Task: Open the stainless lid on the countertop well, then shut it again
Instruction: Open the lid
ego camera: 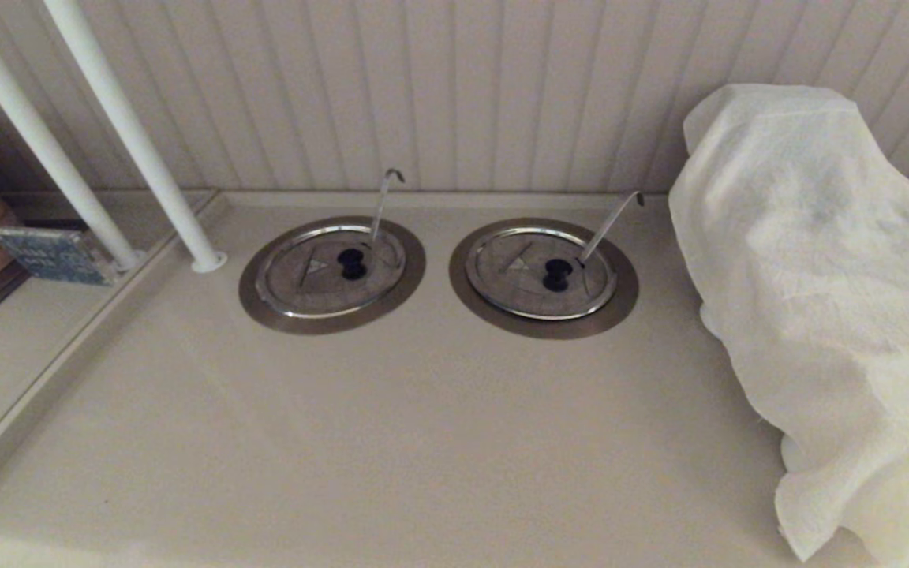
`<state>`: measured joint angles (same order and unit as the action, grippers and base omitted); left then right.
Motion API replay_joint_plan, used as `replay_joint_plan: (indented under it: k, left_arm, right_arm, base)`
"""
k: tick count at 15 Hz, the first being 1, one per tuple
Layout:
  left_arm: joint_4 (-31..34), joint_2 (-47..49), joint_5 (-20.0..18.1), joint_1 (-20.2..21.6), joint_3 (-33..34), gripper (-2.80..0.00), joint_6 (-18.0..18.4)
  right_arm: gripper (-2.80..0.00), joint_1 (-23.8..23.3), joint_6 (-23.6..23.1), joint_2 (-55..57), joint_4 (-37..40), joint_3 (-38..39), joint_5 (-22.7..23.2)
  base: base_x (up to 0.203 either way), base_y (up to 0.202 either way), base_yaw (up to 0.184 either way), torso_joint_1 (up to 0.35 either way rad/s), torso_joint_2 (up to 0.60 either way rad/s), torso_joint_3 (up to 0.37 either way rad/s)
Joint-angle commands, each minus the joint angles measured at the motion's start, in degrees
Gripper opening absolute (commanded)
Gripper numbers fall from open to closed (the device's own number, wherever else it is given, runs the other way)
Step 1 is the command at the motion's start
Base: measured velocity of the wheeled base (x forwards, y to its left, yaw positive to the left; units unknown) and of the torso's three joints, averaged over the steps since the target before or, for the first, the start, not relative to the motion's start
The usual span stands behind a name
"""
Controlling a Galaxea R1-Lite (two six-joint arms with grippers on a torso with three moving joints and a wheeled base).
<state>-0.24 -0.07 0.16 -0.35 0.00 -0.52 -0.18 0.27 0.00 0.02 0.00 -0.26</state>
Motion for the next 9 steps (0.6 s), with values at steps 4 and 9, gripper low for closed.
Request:
replay_joint_plan:
  k: [4,9]
  left_arm:
    - [0.0,0.1,0.0,0.0,0.0,-2.80,0.0]
    - [0.0,0.1,0.0,0.0,0.0,-2.80,0.2]
  right_arm:
    - [0.00,0.0,0.0,-0.1,0.0,0.1,0.0]
    - [0.00,0.0,0.0,-0.1,0.0,0.1,0.0]
  base:
    - [0.000,0.000,0.000,0.000,0.00,0.000]
    - [0.000,0.000,0.000,0.000,0.00,0.000]
